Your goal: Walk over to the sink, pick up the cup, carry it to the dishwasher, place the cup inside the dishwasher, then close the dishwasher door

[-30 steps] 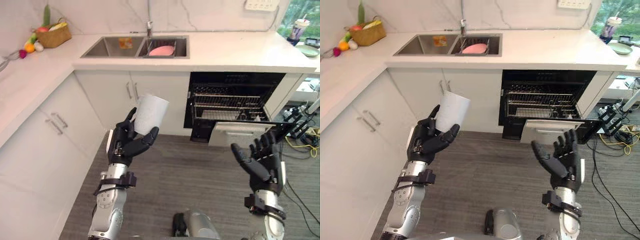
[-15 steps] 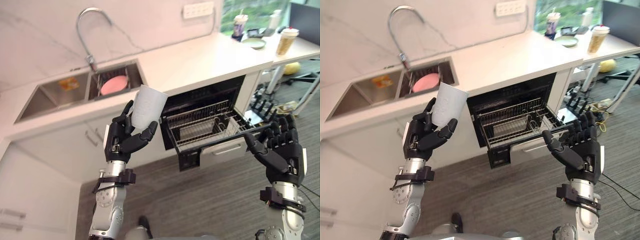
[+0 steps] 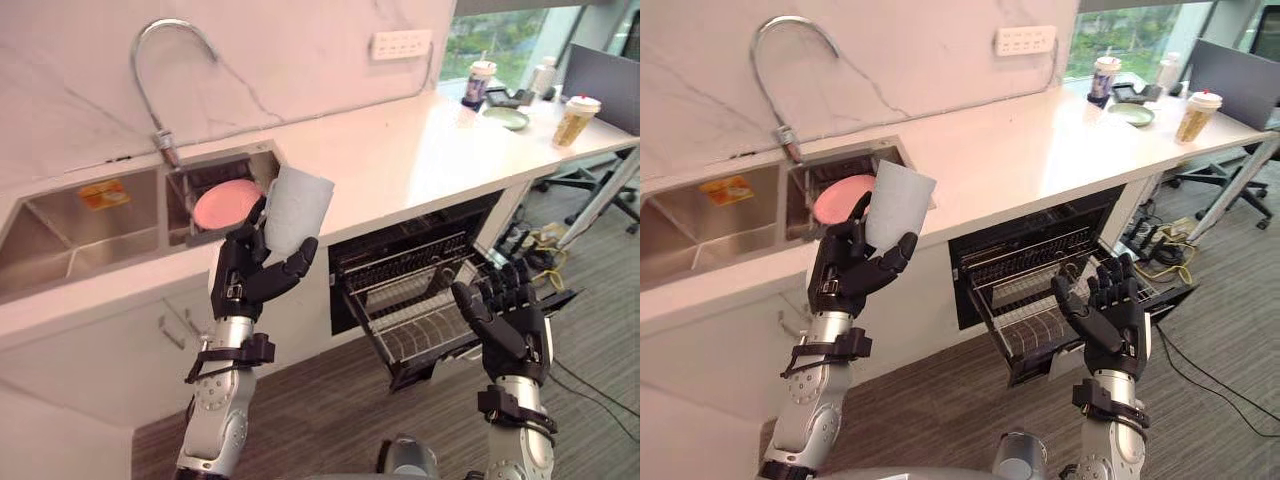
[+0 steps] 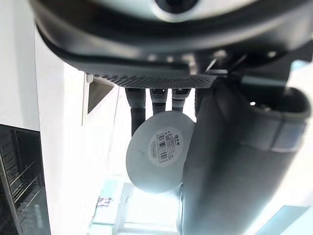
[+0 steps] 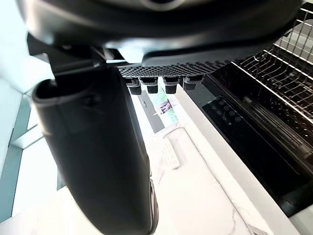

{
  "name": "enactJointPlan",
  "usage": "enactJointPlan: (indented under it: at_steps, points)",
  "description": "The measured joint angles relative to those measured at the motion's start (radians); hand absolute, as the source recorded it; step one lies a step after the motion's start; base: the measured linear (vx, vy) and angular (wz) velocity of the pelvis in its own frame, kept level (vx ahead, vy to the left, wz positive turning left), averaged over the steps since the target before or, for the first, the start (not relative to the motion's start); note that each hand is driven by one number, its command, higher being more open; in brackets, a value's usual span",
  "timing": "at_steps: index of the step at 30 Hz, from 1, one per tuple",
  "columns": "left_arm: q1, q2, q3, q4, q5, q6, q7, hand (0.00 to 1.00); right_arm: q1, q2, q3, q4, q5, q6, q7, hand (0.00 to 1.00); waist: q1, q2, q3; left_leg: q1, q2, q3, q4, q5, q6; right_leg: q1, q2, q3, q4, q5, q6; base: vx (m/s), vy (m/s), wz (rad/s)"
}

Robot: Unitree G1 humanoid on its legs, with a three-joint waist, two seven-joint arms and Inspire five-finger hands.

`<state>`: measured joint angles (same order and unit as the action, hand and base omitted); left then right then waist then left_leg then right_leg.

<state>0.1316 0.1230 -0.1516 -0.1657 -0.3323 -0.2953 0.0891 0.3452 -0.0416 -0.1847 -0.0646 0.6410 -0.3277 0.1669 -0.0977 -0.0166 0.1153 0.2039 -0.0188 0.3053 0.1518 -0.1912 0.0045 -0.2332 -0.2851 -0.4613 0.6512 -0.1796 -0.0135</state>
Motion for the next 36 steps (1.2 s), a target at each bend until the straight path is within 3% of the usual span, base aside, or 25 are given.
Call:
enactJointPlan:
  at_steps: [1, 3, 4, 7, 8, 11, 14, 15, 17, 18, 19, 20, 22, 24, 27, 32, 34, 36]
  points:
    - [-0.001, 0.003, -0.002, 0.0, 0.003, -0.006, 0.001, 0.0, 0.0, -0.008, 0.001, -0.003, 0.004, 0.0, 0.006, 1.0, -0.004, -0.004, -0.004, -0.001, -0.004, -0.003, 0.017, -0.026, -0.008, 0.005, 0.003, -0.018, -0.019, -0.018, -0.046, 0.33, -0.088, -0.27]
    - [-0.001, -0.02, -0.027, 0.001, 0.019, -0.022, 0.01, 0.0, -0.027, -0.055, 0.02, -0.002, 0.005, 0.002, 0.006, 1.0, 0.004, 0.045, -0.004, -0.05, 0.059, 0.028, 0.159, -0.097, -0.028, 0.029, 0.065, -0.006, -0.077, -0.075, -0.043, 0.32, -0.103, -0.36]
    - [0.0, -0.017, -0.035, 0.001, 0.019, -0.022, 0.012, 0.0, -0.028, -0.054, 0.028, -0.003, 0.004, 0.003, 0.005, 1.0, 0.003, 0.043, -0.002, -0.074, 0.078, 0.032, 0.23, -0.099, -0.027, 0.042, 0.077, -0.006, -0.094, -0.077, -0.045, 0.25, -0.106, -0.25]
    - [0.0, -0.019, -0.054, 0.001, 0.035, -0.028, 0.022, 0.0, -0.032, -0.056, 0.074, -0.063, 0.001, 0.003, 0.006, 1.0, 0.024, 0.05, 0.01, -0.212, 0.203, 0.029, 0.639, -0.084, -0.025, 0.128, 0.149, 0.027, -0.149, -0.102, -0.082, 0.24, -0.091, -0.48]
    - [-0.001, -0.02, -0.054, 0.001, 0.038, -0.031, 0.023, 0.0, -0.032, -0.056, 0.076, -0.081, 0.001, 0.0, 0.01, 1.0, 0.026, 0.048, 0.01, -0.23, 0.211, 0.028, 0.656, -0.089, -0.023, 0.14, 0.15, 0.04, -0.15, -0.109, -0.084, 0.22, -0.021, -0.62]
    - [-0.001, -0.024, -0.053, 0.001, 0.038, -0.057, 0.038, 0.0, -0.042, -0.059, 0.063, -0.1, 0.0, -0.008, 0.018, 1.0, 0.027, 0.053, 0.006, -0.263, 0.207, 0.008, 0.523, -0.111, -0.026, 0.155, 0.143, 0.093, -0.178, -0.099, -0.059, 0.22, 0.013, -0.53]
    - [-0.002, -0.04, -0.053, 0.0, 0.038, -0.071, 0.056, 0.0, -0.035, -0.061, 0.043, -0.098, -0.001, -0.009, 0.031, 1.0, 0.026, 0.052, 0.004, -0.249, 0.177, -0.106, 0.233, -0.082, -0.073, 0.161, 0.118, 0.15, -0.209, -0.084, -0.034, 0.23, 0.093, -0.51]
    - [-0.003, -0.044, -0.052, 0.0, 0.037, -0.071, 0.066, 0.0, -0.036, -0.062, 0.037, -0.098, -0.001, -0.009, 0.033, 1.0, 0.026, 0.053, 0.003, -0.239, 0.177, -0.135, 0.147, -0.053, -0.093, 0.162, 0.108, 0.176, -0.22, -0.077, -0.023, 0.2, 0.17, -0.56]
    - [-0.005, -0.05, -0.052, 0.0, 0.037, -0.071, 0.076, 0.0, -0.036, -0.075, 0.032, -0.097, 0.003, -0.01, 0.035, 1.0, 0.022, 0.064, -0.003, -0.219, 0.187, -0.131, 0.041, 0.042, -0.102, 0.162, 0.099, 0.202, -0.228, -0.07, -0.001, 0.19, 0.192, -0.48]
    - [-0.013, -0.058, -0.053, 0.001, 0.037, -0.072, 0.078, 0.0, -0.036, -0.089, 0.031, -0.097, 0.006, -0.01, 0.035, 1.0, 0.01, 0.081, -0.015, -0.209, 0.193, -0.122, -0.012, 0.153, -0.103, 0.164, 0.096, 0.212, -0.231, -0.07, 0.027, 0.21, 0.339, -0.24]
    - [-0.033, -0.067, -0.057, 0.013, 0.037, -0.077, 0.079, 0.0, -0.036, -0.097, 0.029, -0.093, 0.008, -0.011, 0.035, 1.0, -0.003, 0.1, -0.029, -0.195, 0.194, -0.117, -0.043, 0.223, -0.131, 0.164, 0.093, 0.219, -0.228, -0.073, 0.06, 0.2, 0.379, -0.17]
    - [-0.052, -0.067, -0.06, 0.024, 0.037, -0.08, 0.08, 0.0, -0.037, -0.094, 0.027, -0.087, 0.008, -0.011, 0.035, 1.0, -0.005, 0.098, -0.032, -0.177, 0.184, -0.116, -0.068, 0.214, -0.144, 0.166, 0.082, 0.227, -0.224, -0.071, 0.072, 0.16, 0.439, -0.13]
    - [-0.131, -0.05, -0.082, 0.051, 0.034, -0.084, 0.101, 0.0, -0.044, -0.055, 0.021, -0.065, 0.013, -0.012, 0.039, 1.0, -0.006, 0.071, -0.042, -0.145, 0.114, -0.084, -0.126, 0.222, -0.124, 0.17, 0.025, 0.256, -0.262, -0.038, 0.135, 0.06, 0.329, -0.18]
    - [-0.172, -0.045, -0.091, 0.051, 0.033, -0.084, 0.107, 0.0, -0.05, -0.03, 0.022, -0.064, 0.027, -0.012, 0.047, 1.0, -0.01, 0.069, -0.044, -0.141, 0.085, -0.066, -0.134, 0.218, -0.099, 0.195, 0.01, 0.265, -0.334, 0.008, 0.162, 0.02, 0.223, -0.15]
    - [-0.213, -0.046, -0.095, 0.051, 0.034, -0.082, 0.107, 0.0, -0.071, -0.01, 0.029, -0.064, 0.036, -0.012, 0.067, 1.0, -0.014, 0.06, -0.049, -0.136, 0.067, -0.032, -0.137, 0.206, -0.072, 0.227, 0.007, 0.283, -0.444, 0.083, 0.18, 0.0, 0.221, -0.27]
    - [-0.241, -0.046, -0.143, 0.072, 0.034, -0.076, 0.103, 0.0, -0.101, 0.002, 0.04, -0.085, 0.096, -0.004, 0.15, 1.0, -0.032, 0.038, -0.052, -0.133, 0.064, 0.019, -0.138, 0.197, -0.059, 0.237, 0.019, 0.324, -0.534, 0.147, 0.182, -0.02, 0.091, -0.33]
    - [-0.263, -0.046, -0.162, 0.104, 0.037, -0.075, 0.104, 0.0, -0.115, 0.002, 0.039, -0.108, 0.17, 0.023, 0.205, 1.0, -0.035, 0.034, -0.05, -0.125, 0.069, 0.043, -0.142, 0.197, -0.059, 0.236, 0.029, 0.346, -0.555, 0.165, 0.18, -0.03, 0.038, -0.37]
    - [-0.285, -0.048, -0.165, 0.134, 0.051, -0.076, 0.107, 0.0, -0.131, 0.001, 0.042, -0.142, 0.288, 0.088, 0.293, 1.0, -0.046, 0.033, -0.05, -0.118, 0.072, 0.064, -0.146, 0.197, -0.06, 0.237, 0.042, 0.364, -0.578, 0.184, 0.174, -0.03, 0.018, -0.35]
